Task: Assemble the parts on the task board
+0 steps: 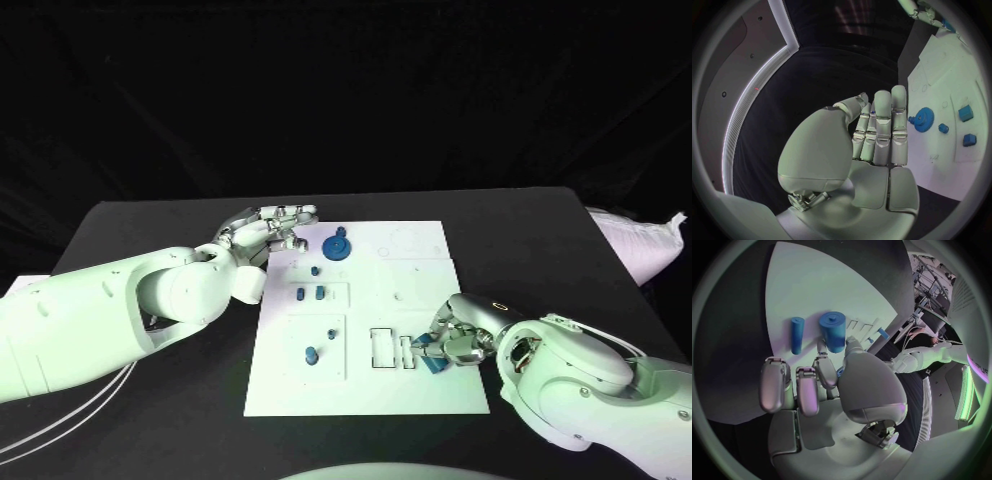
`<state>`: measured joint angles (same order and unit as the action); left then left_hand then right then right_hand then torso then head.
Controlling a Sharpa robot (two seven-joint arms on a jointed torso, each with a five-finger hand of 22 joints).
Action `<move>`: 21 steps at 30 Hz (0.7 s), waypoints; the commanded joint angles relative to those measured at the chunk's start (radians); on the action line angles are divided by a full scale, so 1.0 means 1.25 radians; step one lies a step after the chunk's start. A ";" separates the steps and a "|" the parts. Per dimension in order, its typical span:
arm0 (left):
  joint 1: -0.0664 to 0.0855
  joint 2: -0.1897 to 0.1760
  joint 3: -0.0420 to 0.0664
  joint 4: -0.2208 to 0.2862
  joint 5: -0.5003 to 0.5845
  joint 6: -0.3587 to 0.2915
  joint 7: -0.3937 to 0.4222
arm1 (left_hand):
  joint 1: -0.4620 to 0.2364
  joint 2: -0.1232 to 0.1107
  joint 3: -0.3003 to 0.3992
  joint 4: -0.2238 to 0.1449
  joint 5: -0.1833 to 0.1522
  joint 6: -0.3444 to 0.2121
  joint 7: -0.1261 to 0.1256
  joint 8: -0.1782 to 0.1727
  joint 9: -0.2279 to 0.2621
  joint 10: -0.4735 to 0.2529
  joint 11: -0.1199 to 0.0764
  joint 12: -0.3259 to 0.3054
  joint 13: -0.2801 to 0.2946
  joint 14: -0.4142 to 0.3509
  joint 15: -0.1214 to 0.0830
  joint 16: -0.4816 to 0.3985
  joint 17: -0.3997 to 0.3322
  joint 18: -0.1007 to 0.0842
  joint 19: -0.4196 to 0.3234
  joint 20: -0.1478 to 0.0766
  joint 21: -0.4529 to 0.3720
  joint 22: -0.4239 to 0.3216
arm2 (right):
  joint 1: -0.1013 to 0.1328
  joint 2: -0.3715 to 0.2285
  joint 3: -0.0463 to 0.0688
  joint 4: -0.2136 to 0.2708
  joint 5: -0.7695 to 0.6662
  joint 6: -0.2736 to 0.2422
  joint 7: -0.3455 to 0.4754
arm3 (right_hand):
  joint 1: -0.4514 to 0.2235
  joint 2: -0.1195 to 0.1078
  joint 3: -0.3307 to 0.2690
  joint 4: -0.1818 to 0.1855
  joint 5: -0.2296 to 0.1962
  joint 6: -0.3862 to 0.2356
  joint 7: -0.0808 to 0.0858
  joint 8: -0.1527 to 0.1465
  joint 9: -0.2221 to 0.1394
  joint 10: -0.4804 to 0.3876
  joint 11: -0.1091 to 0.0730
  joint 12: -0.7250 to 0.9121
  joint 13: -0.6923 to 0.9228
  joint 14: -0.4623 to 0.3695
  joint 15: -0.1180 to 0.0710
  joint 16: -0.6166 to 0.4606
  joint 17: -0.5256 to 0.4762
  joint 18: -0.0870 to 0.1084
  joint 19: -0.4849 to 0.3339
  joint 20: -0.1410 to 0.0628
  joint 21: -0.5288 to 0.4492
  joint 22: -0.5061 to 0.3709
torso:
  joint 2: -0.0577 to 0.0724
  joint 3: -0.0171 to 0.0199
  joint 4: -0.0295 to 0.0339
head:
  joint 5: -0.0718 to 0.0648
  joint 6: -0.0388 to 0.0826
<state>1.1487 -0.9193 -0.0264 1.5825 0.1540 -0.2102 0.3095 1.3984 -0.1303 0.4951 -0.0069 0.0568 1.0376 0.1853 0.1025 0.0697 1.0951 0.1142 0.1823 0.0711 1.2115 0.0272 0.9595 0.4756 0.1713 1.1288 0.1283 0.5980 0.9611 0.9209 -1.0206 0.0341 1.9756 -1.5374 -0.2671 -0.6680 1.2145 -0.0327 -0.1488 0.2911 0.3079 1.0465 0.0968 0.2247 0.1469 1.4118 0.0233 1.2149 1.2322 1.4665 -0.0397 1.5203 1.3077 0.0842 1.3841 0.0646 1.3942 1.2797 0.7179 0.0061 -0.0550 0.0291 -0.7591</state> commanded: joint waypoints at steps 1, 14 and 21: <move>0.000 0.002 0.000 0.001 -0.002 0.017 0.001 | -0.002 0.008 -0.006 -0.001 0.000 0.000 0.002 0.005 -0.001 -0.002 0.001 0.003 -0.001 -0.006 -0.001 -0.001 -0.001 0.009 -0.002 -0.002 -0.004 -0.001 | -0.009 0.005 -0.006 -0.008 -0.006 0.055 -0.020 | 0.006 0.001 -0.006 -0.002 -0.002 -0.002 0.002 0.001 0.002 0.002 -0.003 0.003 0.002 0.067 -0.005 0.004 0.120 -0.013 0.005 0.000 0.002 0.000 | 0.000 -0.0003 0.0002 | 0.001 -0.001; 0.000 0.000 0.000 0.002 -0.004 0.020 -0.002 | -0.003 0.008 -0.007 -0.001 0.000 -0.001 0.003 0.005 -0.001 -0.004 0.002 0.004 -0.001 -0.006 0.000 -0.001 -0.002 0.009 -0.002 -0.002 -0.004 -0.001 | -0.014 0.011 -0.006 -0.016 -0.086 0.106 -0.035 | 0.114 -0.006 -0.010 -0.035 0.008 0.011 -0.005 0.031 0.032 0.001 -0.010 0.004 0.022 0.067 -0.011 0.005 0.125 -0.014 0.004 -0.004 0.003 0.003 | -0.001 -0.0005 -0.0001 | 0.002 -0.004; -0.001 0.001 0.000 0.002 -0.005 0.020 -0.002 | -0.003 0.008 -0.007 -0.001 0.000 -0.001 0.003 0.005 -0.001 -0.004 0.002 0.004 -0.001 -0.006 0.000 -0.001 -0.002 0.009 -0.002 -0.002 -0.004 -0.001 | -0.015 0.011 -0.006 -0.016 -0.120 0.084 -0.033 | 0.155 0.018 0.016 -0.049 -0.044 0.025 -0.014 0.044 0.051 0.002 -0.018 -0.004 0.023 0.068 -0.019 0.007 0.129 -0.014 0.005 -0.012 0.003 0.005 | -0.001 -0.0004 -0.0007 | 0.001 -0.002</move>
<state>1.1480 -0.9201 -0.0264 1.5831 0.1528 -0.2056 0.3046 1.3984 -0.1303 0.4923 -0.0097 0.0568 1.0376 0.1853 0.1025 0.0696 1.0950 0.1141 0.1822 0.0703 1.2104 0.0288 0.9595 0.4747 0.1712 1.1288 0.1283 0.5961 0.9601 0.9134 -1.0026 0.0364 1.9719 -1.6423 -0.2174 -0.6609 1.3574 -0.0647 -0.1290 0.2220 0.2570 1.0787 0.0789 0.2786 0.2101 1.4115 0.0089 1.2146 1.2700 1.4649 -0.0595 1.5242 1.3075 0.0843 1.3896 0.0590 1.3942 1.2856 0.7169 0.0053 -0.0551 0.0309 -0.7635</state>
